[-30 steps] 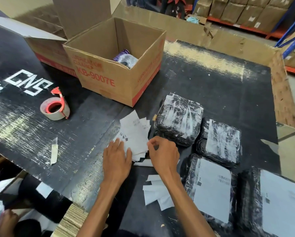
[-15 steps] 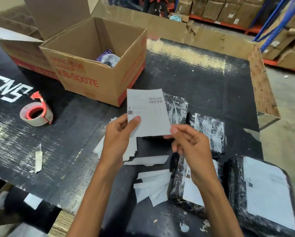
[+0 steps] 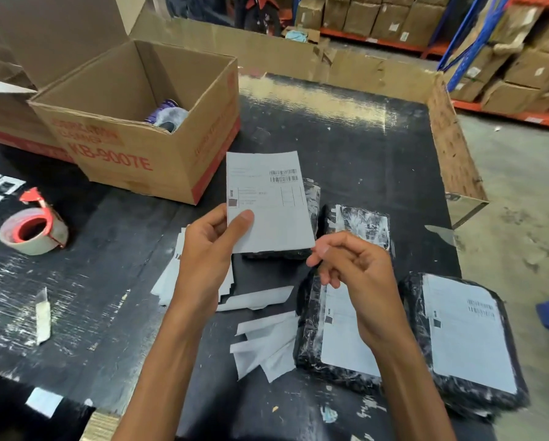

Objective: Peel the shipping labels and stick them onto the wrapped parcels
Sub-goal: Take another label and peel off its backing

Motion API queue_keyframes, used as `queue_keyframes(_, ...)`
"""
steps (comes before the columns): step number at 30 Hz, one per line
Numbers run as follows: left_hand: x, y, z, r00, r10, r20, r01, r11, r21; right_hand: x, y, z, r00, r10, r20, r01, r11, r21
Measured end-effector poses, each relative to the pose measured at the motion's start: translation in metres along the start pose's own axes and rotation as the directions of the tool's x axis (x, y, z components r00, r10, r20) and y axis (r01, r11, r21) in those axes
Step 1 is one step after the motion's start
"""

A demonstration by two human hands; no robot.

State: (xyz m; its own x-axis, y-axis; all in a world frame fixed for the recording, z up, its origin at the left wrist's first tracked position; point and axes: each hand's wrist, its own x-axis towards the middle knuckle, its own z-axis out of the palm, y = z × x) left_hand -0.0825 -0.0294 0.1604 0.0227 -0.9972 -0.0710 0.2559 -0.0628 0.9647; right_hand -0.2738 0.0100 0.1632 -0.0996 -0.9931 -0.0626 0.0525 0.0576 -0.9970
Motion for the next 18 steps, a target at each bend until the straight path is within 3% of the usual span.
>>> queue_keyframes(13, 0.002, -0.008, 0.001, 0.996, -0.068, 0.065, 0.067, 0.998, 0.023, -0.004, -0.003, -0.002, 0.995, -0.074, 0.073, 0.069, 0.995, 0.066)
queue_keyframes(18, 0.002, -0.019, 0.007, 0.987, -0.153, 0.053, 0.139, 0.969, 0.204, -0.005, -0.008, 0.000, 0.980, -0.164, 0.113, 0.155, 0.984, 0.089)
